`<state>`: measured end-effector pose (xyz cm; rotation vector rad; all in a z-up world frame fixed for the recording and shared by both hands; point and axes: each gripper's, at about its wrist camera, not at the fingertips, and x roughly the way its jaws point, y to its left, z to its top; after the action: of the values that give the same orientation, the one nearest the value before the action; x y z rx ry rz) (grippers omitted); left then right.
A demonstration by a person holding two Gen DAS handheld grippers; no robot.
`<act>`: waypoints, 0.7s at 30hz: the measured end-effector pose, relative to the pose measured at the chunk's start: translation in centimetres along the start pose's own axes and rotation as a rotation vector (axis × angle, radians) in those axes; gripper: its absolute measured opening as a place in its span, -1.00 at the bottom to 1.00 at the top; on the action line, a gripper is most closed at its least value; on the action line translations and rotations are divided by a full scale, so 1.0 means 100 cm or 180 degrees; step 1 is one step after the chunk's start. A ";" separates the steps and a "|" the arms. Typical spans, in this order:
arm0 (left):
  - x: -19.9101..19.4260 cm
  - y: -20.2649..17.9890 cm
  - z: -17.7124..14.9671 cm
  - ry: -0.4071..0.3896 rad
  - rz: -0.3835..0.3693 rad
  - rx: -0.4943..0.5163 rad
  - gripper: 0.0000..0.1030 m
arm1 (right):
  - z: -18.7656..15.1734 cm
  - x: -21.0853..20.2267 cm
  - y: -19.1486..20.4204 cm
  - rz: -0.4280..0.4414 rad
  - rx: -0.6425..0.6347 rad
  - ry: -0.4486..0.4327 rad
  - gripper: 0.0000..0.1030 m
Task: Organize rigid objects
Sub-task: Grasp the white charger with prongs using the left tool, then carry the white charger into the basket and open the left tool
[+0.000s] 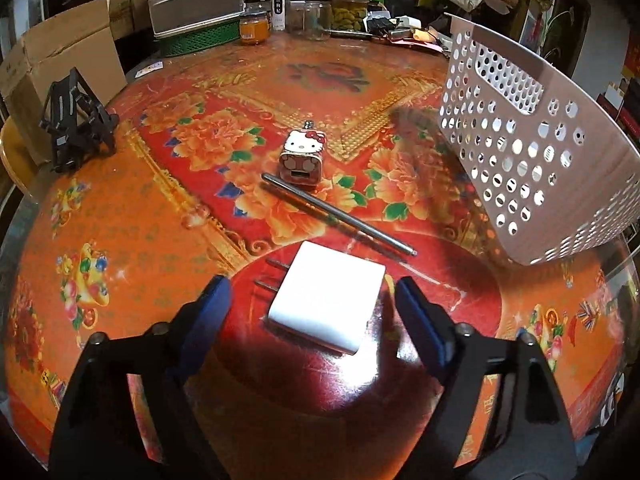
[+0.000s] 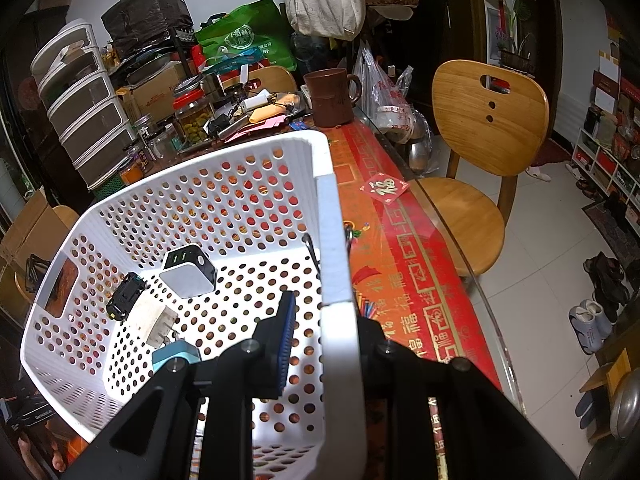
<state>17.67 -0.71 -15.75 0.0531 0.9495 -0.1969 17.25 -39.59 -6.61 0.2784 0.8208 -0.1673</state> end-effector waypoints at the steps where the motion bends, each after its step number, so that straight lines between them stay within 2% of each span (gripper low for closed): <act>1: -0.001 0.000 0.000 -0.0017 0.0027 0.0017 0.22 | 0.000 0.000 0.000 -0.0002 0.0000 0.0001 -0.58; 2: -0.003 -0.002 0.000 -0.0055 0.0008 0.0037 0.14 | 0.000 0.000 0.000 -0.0002 0.0001 0.0000 -0.58; 6: -0.004 0.000 0.000 -0.0072 -0.0018 0.0042 0.13 | 0.000 0.000 0.000 -0.0002 -0.0001 0.0002 -0.58; 11: -0.020 0.003 0.008 -0.0267 0.0134 0.0061 0.12 | 0.001 0.000 0.000 -0.0003 -0.0003 0.0007 -0.58; 21: -0.066 0.031 0.046 -0.0632 0.0402 -0.0053 0.12 | 0.001 0.000 0.001 0.0004 -0.0005 0.0000 -0.58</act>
<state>18.28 2.68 -7.86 0.0765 0.7470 -0.0756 17.32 -39.54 -6.56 0.2776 0.8208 -0.1655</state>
